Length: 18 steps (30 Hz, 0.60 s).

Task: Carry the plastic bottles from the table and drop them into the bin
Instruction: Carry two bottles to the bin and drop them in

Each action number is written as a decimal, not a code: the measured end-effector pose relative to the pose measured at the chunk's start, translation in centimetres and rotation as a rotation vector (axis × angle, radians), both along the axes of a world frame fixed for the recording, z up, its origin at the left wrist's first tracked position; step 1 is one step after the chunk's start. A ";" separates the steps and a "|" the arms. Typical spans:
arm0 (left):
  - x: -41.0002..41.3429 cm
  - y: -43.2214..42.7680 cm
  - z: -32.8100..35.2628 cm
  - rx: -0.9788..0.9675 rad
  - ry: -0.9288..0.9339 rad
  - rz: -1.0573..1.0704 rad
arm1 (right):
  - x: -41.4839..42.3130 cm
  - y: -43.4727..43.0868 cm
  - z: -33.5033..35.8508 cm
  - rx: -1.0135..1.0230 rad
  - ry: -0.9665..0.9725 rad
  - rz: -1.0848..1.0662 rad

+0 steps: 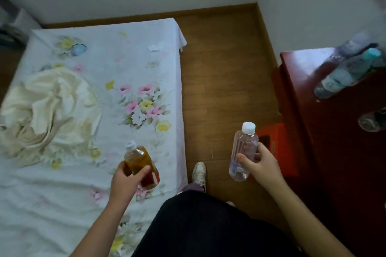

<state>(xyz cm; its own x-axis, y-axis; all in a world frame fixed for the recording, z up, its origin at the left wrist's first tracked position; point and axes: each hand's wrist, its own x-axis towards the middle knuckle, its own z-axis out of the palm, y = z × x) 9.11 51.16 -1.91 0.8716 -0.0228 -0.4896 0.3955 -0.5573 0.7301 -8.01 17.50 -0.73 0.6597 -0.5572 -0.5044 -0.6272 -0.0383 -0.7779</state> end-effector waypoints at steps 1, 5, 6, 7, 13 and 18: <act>0.6 0.4 -0.1 0.012 -0.004 0.023 | 1.1 -0.3 -0.2 -0.005 0.004 0.022; 3.6 -0.1 -0.6 -0.001 0.005 0.132 | 4.6 -1.9 -0.6 -0.028 0.040 0.080; 4.5 -1.1 -0.7 -0.011 0.007 0.135 | 5.4 -2.6 -0.6 -0.045 0.050 0.081; 5.6 -2.4 -0.7 -0.020 0.011 0.126 | 6.1 -3.4 -0.6 -0.061 0.057 0.070; 12.8 -12.3 -0.8 -0.040 0.034 -0.131 | 8.6 -9.5 -0.1 -0.107 0.096 -0.096; 20.6 -20.8 -0.3 -0.053 0.018 -0.296 | 12.2 -15.6 -0.7 -0.115 0.130 -0.162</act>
